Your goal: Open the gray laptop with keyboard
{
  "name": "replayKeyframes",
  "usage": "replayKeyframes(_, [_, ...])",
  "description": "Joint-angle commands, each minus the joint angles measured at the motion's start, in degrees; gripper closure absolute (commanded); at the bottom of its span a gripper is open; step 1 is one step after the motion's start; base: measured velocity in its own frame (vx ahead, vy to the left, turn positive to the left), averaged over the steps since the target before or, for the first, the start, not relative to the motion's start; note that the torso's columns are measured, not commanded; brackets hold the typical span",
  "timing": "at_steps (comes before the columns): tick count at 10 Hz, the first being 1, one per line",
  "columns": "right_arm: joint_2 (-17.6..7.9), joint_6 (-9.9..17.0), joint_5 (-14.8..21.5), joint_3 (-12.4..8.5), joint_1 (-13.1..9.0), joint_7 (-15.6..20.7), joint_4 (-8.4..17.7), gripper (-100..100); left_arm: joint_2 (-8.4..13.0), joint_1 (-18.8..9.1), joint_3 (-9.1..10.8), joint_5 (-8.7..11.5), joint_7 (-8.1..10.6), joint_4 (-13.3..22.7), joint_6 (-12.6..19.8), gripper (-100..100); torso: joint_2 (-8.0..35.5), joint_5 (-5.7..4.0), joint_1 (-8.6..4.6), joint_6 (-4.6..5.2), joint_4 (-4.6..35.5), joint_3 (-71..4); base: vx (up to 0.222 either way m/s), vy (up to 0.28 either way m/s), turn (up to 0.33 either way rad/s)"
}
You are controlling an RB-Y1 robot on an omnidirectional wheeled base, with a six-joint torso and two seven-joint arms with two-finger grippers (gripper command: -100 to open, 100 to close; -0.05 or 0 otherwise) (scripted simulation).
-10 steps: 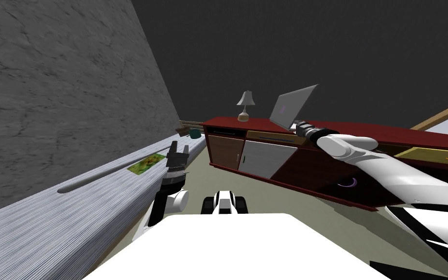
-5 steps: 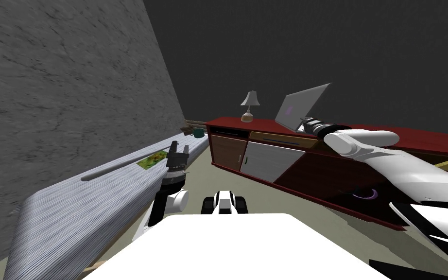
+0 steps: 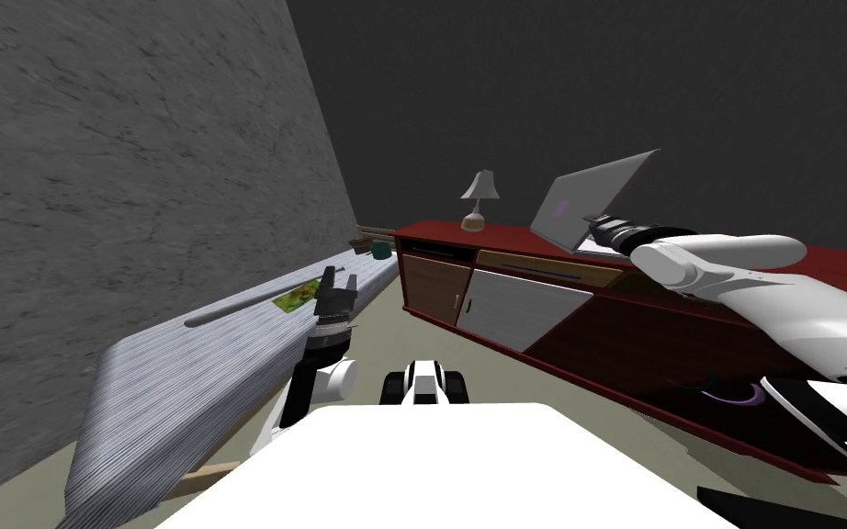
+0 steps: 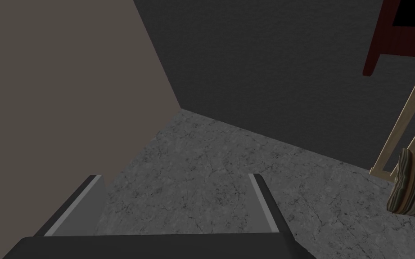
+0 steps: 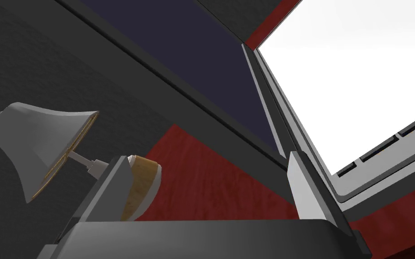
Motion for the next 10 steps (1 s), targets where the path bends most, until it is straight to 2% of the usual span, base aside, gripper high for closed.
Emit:
replayKeyframes(1, [-0.84,-0.13,0.99,0.26,-0.67,0.65,1.24,-100,0.0,0.0,0.0,0.0,0.0,0.0,0.0,0,-0.03,-0.03,-0.07,0.03,-0.01,-0.01,0.009,-0.031,0.038])
replayKeyframes(2, [-1.46,-0.85,1.12,0.17,-1.16,0.64,1.45,-100,0.0,0.01,0.0,0.0,0.0,0.0,0.0,0,0.03,-0.03,0.01,0.07,0.0,0.02,0.079,-0.062,0.032])
replayKeyframes(3, [-1.37,-0.3,0.62,0.76,-1.41,0.96,1.85,-100,0.0,0.01,0.01,0.0,0.0,0.0,0.0,0,-0.14,-0.02,-0.08,0.02,-0.03,-0.07,0.051,-0.042,0.016])
replayKeyframes(4, [-1.45,-0.35,0.55,0.82,-1.51,1.02,1.92,100,0.0,0.01,0.0,0.0,0.0,0.0,0.0,0,-0.02,-0.03,0.01,0.03,-0.03,-0.02,0.006,-0.007,-0.01])
replayKeyframes(5, [-1.1,-0.65,-1.99,0.17,-1.99,0.04,2.96,100,0.0,0.01,0.0,0.0,0.0,0.0,0.0,0,0.14,0.07,0.14,-0.03,0.06,0.08,-0.006,-0.023,-0.024])
replayKeyframes(8, [-0.63,-1.05,-5.83,-0.82,-2.81,-1.42,4.44,100,0.0,0.0,0.0,0.0,0.0,0.0,0.0,0,0.17,-0.3,-0.12,-0.04,-0.06,0.17,-0.011,-0.03,-0.013])
replayKeyframes(10, [-0.47,-1.18,-7.11,-1.15,-3.08,-1.91,4.93,100,0.0,0.0,0.0,0.0,0.0,0.0,0.0,0,-0.1,-0.16,-0.07,-0.01,-0.11,-0.05,-0.018,-0.006,-0.008])
